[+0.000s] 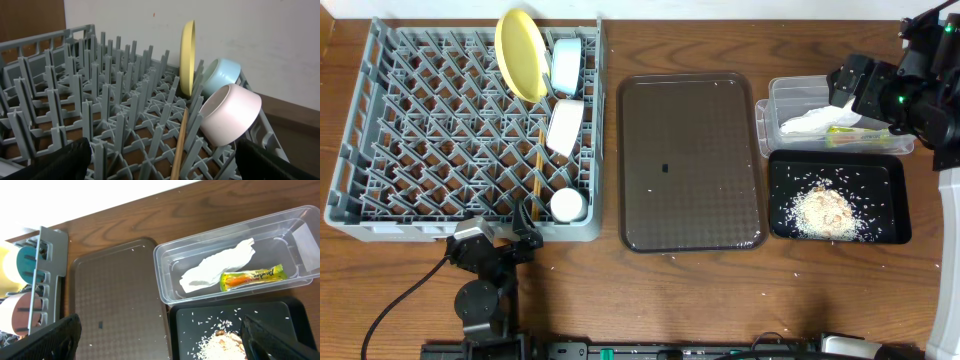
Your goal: Sort waste into correct bins and load items into the dishwasher
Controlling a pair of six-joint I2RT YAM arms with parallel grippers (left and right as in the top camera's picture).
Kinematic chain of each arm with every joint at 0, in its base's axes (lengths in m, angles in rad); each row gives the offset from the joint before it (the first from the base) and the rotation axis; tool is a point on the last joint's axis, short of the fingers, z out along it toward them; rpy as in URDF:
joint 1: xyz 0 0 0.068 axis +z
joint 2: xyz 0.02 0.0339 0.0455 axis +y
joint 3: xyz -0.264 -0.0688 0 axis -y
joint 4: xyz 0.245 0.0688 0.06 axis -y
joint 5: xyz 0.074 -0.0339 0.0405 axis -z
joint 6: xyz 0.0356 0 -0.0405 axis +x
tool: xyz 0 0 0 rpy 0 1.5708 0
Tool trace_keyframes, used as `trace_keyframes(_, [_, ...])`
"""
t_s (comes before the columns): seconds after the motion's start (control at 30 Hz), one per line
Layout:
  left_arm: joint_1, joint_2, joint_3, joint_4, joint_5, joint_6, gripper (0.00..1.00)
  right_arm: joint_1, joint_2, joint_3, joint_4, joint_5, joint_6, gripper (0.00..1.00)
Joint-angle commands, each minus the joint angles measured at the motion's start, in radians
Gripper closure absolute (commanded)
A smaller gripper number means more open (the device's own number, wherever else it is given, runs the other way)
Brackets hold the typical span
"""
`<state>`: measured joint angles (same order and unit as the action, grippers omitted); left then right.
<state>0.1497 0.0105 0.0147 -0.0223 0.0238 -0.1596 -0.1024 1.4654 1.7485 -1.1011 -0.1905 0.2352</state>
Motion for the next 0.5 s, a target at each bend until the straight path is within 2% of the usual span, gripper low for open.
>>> trace_keyframes(0.0, [0.004,-0.006,-0.011,-0.049,-0.016,0.009,0.08,-0.008,-0.001,0.009,0.001,-0.005,0.011,0.01])
trace_keyframes(0.47, [0.004,-0.006,-0.011,-0.049,-0.016,0.009,0.08,-0.008,-0.001,0.009,-0.002,0.017,-0.005,0.01])
